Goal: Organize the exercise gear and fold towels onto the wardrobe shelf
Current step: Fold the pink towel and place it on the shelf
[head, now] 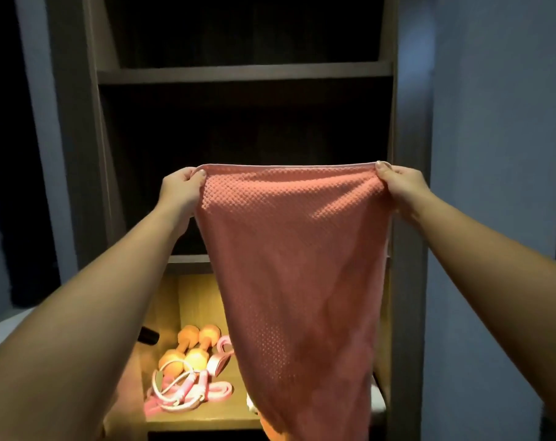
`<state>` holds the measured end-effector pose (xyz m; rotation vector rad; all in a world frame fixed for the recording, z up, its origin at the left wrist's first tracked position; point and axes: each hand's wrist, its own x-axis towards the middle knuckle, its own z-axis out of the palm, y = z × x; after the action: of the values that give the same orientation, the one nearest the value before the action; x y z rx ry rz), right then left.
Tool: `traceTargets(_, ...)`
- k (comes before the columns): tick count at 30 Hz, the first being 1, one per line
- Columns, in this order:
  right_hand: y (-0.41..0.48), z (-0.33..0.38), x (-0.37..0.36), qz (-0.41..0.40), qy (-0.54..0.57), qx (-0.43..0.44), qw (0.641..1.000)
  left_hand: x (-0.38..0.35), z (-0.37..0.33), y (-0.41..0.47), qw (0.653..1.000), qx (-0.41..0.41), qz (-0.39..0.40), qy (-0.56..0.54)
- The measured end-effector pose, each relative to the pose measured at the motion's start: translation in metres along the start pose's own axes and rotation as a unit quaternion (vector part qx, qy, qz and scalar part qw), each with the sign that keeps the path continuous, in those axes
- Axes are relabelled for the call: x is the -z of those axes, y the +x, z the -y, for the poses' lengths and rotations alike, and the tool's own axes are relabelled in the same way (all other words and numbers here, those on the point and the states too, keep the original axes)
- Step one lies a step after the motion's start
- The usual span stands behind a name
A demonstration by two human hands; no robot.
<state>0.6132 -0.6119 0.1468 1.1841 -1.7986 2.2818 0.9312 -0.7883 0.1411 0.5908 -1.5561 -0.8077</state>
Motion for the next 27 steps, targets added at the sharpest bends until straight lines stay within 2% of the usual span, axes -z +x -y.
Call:
traceTargets(6,-0.080,-0.038,0.024,0.042,0.008,-0.086,0.995,0.018,0.032,-0.083,0.997,0.062,0.021,0.028)
traceTargets(10,-0.154,-0.067,0.044,0.045,0.034,-0.125,0.991,0.034,0.051,-0.149,0.992,0.072,0.076,0.073)
traceTargets(15,-0.228,-0.064,0.083,0.137,0.077,-0.192,0.969,0.071,0.053,-0.219,0.972,0.139,0.189,0.024)
traceTargets(18,-0.246,-0.057,0.099,0.188,0.107,-0.221,0.951,0.088,0.049,-0.240,0.962,0.166,0.218,0.013)
traceTargets(23,-0.273,-0.085,0.103,0.169,0.079,-0.290,0.938,0.086,0.071,-0.262,0.958,0.202,0.204,-0.002)
traceTargets(27,-0.316,-0.140,0.102,0.135,0.023,-0.367,0.920,0.073,0.131,-0.296,0.932,0.306,0.193,0.014)
